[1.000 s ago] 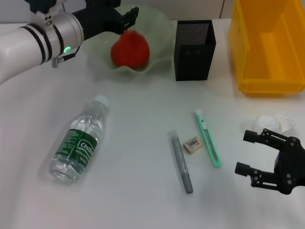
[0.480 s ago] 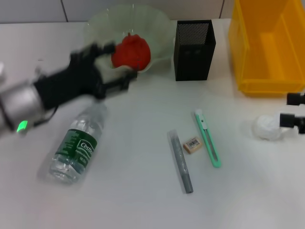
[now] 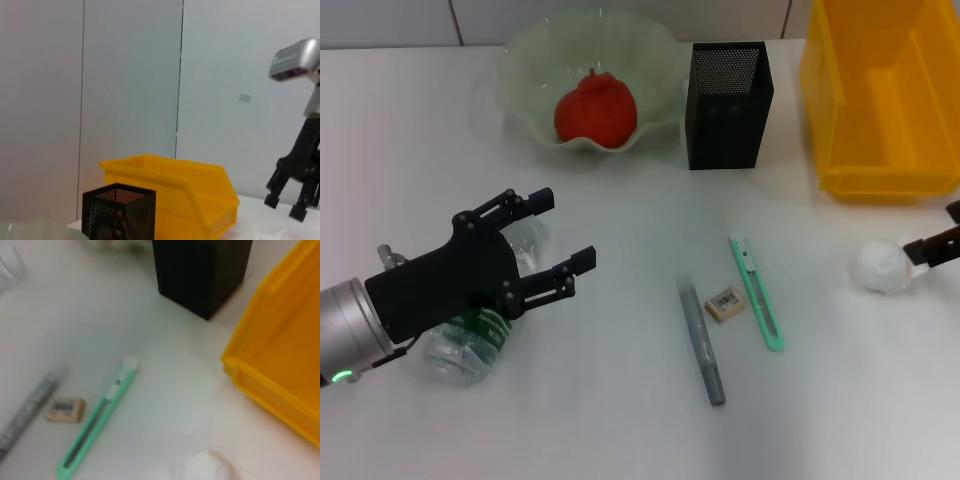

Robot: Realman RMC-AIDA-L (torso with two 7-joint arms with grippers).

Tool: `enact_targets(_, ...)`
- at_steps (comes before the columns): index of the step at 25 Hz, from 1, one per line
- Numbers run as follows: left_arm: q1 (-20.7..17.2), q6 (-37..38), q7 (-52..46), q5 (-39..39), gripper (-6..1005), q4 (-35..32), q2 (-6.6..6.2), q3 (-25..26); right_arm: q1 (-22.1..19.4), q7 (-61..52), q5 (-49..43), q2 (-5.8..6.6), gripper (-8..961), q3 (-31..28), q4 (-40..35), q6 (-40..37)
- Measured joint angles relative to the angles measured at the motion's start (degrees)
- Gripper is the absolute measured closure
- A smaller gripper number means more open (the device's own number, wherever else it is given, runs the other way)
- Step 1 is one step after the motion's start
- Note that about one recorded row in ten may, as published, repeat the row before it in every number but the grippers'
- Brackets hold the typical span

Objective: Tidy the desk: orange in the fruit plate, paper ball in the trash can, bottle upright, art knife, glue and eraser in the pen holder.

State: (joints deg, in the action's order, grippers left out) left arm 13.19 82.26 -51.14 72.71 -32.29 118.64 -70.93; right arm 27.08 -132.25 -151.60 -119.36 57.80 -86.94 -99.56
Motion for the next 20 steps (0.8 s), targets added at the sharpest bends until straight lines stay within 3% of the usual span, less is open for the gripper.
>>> enact_targets(9, 0.37, -0.10, 0.05, 0.10, 174, 0.35, 0.00, 0.09, 2.54, -4.31, -2.18, 0.03, 121, 9.77, 10.45, 9.57)
enact_targets(12, 0.47, -0.14, 0.06, 0.06, 177, 0.35, -0.07, 0.09, 4.06, -4.66, -2.26, 0.02, 135, 11.61, 15.35, 12.83)
enact_targets(20, 0.52, 0.12, 0.08, 0.05, 187, 0.07, -0.08, 0.09, 5.80, -6.05, -3.46, 0.11, 172, 12.68, 17.31, 12.60)
